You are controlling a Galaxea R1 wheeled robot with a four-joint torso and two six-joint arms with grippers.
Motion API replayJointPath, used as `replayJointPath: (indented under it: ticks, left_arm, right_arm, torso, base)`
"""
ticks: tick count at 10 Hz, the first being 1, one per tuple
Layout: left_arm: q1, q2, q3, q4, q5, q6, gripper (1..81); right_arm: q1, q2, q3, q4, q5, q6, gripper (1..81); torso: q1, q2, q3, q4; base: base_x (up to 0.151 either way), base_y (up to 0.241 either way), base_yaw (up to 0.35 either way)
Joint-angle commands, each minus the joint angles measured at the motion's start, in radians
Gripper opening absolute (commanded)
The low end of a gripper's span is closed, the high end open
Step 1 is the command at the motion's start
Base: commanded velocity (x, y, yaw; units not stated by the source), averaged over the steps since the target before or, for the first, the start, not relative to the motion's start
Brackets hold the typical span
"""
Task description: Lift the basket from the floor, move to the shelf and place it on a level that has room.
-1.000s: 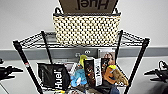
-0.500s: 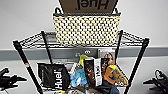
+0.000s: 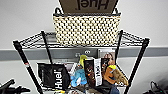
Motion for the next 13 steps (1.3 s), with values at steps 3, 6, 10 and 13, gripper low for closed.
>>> replayJointPath:
  ticks: [3,6,10,13]
  left_arm:
    - [0.088,0.037,0.056,-0.001,-0.113,0.035,81.1]
    - [0.214,0.112,0.052,0.001,-0.183,0.083,81.1]
    - [0.372,0.212,0.02,0.001,-0.261,0.146,81.1]
    - [0.48,0.322,-0.062,0.019,-0.298,0.163,81.1]
  right_arm:
    - [-0.056,0.029,-0.021,0.022,0.009,-0.033,81.1]
    - [-0.161,0.106,-0.071,0.027,0.022,-0.114,81.1]
    - [-0.279,0.205,-0.174,0.022,0.031,-0.166,81.1]
    - [-0.378,0.302,-0.254,0.022,0.097,-0.22,81.1]
  torso:
    - [0.0,0.0,0.0,0.0]
    - [0.0,0.0,0.0,0.0]
    - [0.0,0.0,0.0,0.0]
    - [0.0,0.0,0.0,0.0]
  base:
    - [0.0,0.0,0.0]
    - [0.0,0.0,0.0]
    - [0.0,0.0,0.0]
    - [0.0,0.0,0.0]
